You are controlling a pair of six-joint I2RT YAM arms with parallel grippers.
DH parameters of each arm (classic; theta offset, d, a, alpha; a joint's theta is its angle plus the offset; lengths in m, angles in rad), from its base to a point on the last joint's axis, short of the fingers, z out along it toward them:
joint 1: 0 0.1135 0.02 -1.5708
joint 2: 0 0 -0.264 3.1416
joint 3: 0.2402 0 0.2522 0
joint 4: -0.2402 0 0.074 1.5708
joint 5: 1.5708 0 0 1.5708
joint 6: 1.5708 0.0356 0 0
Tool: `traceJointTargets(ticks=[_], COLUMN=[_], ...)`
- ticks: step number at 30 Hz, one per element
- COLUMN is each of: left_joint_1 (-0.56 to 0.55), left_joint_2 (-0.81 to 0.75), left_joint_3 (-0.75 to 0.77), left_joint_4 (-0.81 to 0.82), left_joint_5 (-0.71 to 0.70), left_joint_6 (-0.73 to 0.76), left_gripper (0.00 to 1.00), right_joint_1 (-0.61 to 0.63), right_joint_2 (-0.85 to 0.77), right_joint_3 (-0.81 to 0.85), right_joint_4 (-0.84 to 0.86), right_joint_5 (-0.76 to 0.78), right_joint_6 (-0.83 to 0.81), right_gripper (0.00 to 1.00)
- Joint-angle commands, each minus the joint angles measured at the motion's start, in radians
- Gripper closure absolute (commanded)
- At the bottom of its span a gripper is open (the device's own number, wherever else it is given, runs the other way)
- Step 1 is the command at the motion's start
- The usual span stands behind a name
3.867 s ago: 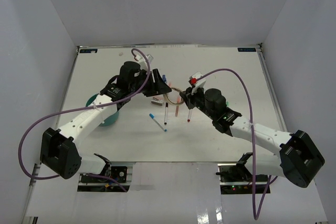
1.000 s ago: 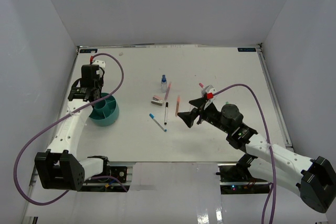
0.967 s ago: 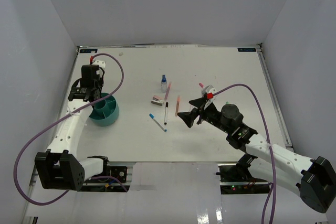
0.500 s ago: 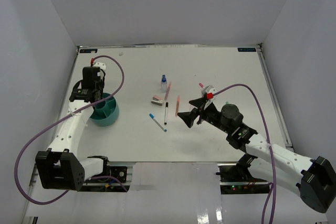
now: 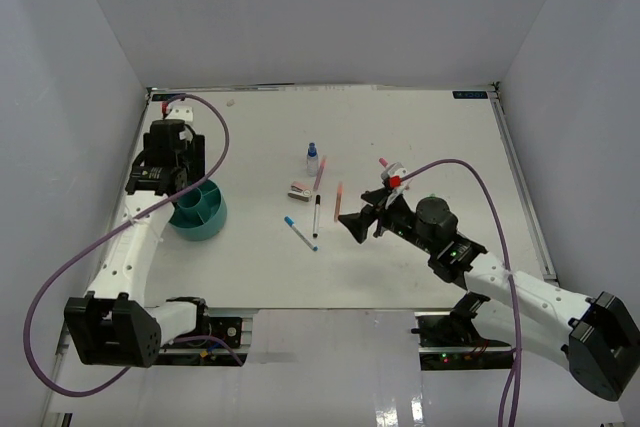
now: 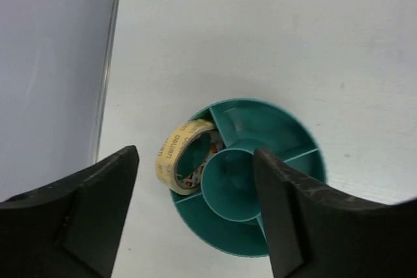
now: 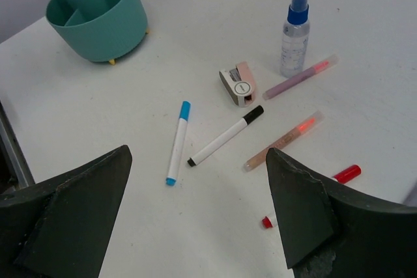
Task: Sort the stationery into containers
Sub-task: Place the stationery in the storage box, then pick up the pen from the center of the board.
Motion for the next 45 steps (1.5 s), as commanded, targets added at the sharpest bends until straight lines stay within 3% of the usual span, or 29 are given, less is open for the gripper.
traceJointTargets(ticks=[1, 4, 10, 16, 19, 21, 36, 41, 45], left_joint_1=[0.008, 0.008, 0.006, -0.006, -0.032, -0.080, -0.117, -0.118, -0.117], left_joint_2=[-0.077, -0.086, -0.081, -0.106, -0.137, -0.150, -0.252, -0.250, -0.247], left_joint_3=[0.085, 0.100, 0.085, 0.016, -0.063, -0.145, -0.324, -0.321, -0.323], left_joint_4=[0.000, -0.014, 0.001, 0.120, 0.220, 0.298, 0.352, 0.354, 0.355], left_joint_5=[0.117, 0.240, 0.494, 0.666, 0.668, 0.648, 0.602, 0.605, 0.614], left_joint_6=[-0.170, -0.273, -0.368, -0.411, -0.438, -0.457, -0.422, -0.422, -0.425], left_gripper=[0.16, 0.02, 0.02, 0.02, 0.02, 0.02, 0.02, 0.02, 0.02], right_joint_1=[0.002, 0.002, -0.040, -0.227, -0.286, -0.364, -0.494, -0.501, -0.501], right_joint_2=[0.027, 0.077, 0.194, 0.318, 0.347, 0.355, 0.458, 0.490, 0.510], right_joint_3=[0.052, 0.103, 0.202, 0.247, 0.250, 0.221, 0.158, 0.153, 0.146], right_joint_4=[-0.048, -0.158, -0.353, -0.436, -0.464, -0.467, -0.519, -0.521, -0.521], right_joint_5=[0.089, 0.247, 0.554, 0.436, 0.450, 0.448, 0.464, 0.459, 0.458], right_joint_6=[-0.006, 0.008, 0.057, 0.129, 0.152, 0.167, 0.290, 0.304, 0.310], right_gripper=[0.10, 0.10, 0.10, 0.05, 0.00, 0.07, 0.13, 0.19, 0.33])
